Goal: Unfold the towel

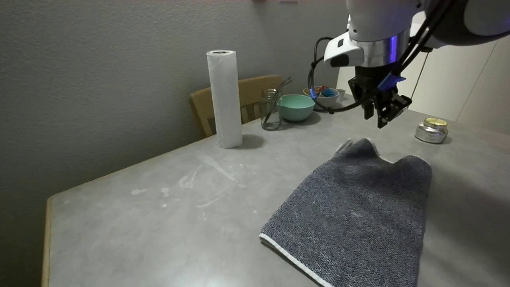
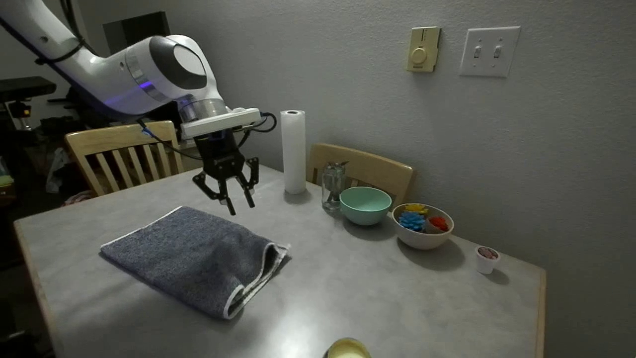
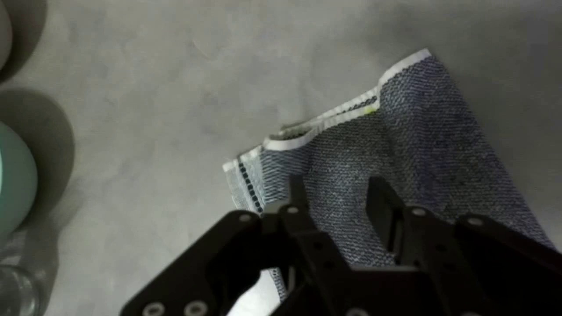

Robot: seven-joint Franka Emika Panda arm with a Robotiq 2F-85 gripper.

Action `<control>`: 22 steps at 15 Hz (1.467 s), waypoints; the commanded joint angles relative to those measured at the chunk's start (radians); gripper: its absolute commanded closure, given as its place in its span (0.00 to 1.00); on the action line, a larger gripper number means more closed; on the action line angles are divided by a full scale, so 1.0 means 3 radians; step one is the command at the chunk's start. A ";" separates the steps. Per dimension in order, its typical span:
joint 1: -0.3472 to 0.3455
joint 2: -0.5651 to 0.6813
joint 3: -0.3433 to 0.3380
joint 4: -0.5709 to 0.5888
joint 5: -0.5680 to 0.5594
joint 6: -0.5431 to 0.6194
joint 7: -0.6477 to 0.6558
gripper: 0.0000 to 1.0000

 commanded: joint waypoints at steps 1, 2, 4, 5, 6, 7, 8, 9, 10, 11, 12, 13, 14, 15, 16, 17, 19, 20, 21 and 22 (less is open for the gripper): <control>-0.0053 -0.0099 -0.0056 -0.0075 -0.0362 0.0018 0.0262 0.28; -0.0055 -0.0111 -0.0059 -0.0076 -0.0428 0.0004 0.0339 0.22; -0.0046 -0.0117 -0.0038 -0.0065 -0.0469 -0.0048 0.0488 0.08; -0.0037 -0.0125 -0.0012 -0.0058 -0.0423 -0.0088 0.0565 0.02; -0.0028 -0.0144 0.0010 -0.0058 -0.0385 -0.0110 0.0643 0.00; -0.0009 -0.0179 0.0031 -0.0055 -0.0379 -0.0152 0.0742 0.00; 0.0001 -0.0212 0.0051 -0.0051 -0.0378 -0.0177 0.0824 0.00; 0.0016 -0.0253 0.0068 -0.0031 -0.0371 -0.0223 0.0908 0.00; 0.0023 -0.0288 0.0090 -0.0015 -0.0355 -0.0260 0.0973 0.00; 0.0034 -0.0341 0.0108 0.0009 -0.0348 -0.0310 0.1041 0.00; 0.0041 -0.0376 0.0122 0.0032 -0.0344 -0.0357 0.1097 0.00; 0.0046 -0.0426 0.0136 0.0070 -0.0328 -0.0427 0.1142 0.00; 0.0049 -0.0465 0.0146 0.0096 -0.0318 -0.0479 0.1182 0.00; 0.0057 -0.0510 0.0158 0.0134 -0.0307 -0.0578 0.1226 0.00; 0.0057 -0.0542 0.0171 0.0172 -0.0270 -0.0657 0.1253 0.00; 0.0062 -0.0566 0.0184 0.0216 -0.0228 -0.0761 0.1267 0.00; 0.0069 -0.0590 0.0206 0.0304 -0.0098 -0.0950 0.1256 0.00; 0.0074 -0.0595 0.0217 0.0342 -0.0041 -0.1034 0.1269 0.00; 0.0078 -0.0582 0.0227 0.0392 0.0034 -0.1129 0.1269 0.00; 0.0060 -0.0584 0.0215 0.0319 -0.0073 -0.0959 0.1250 0.00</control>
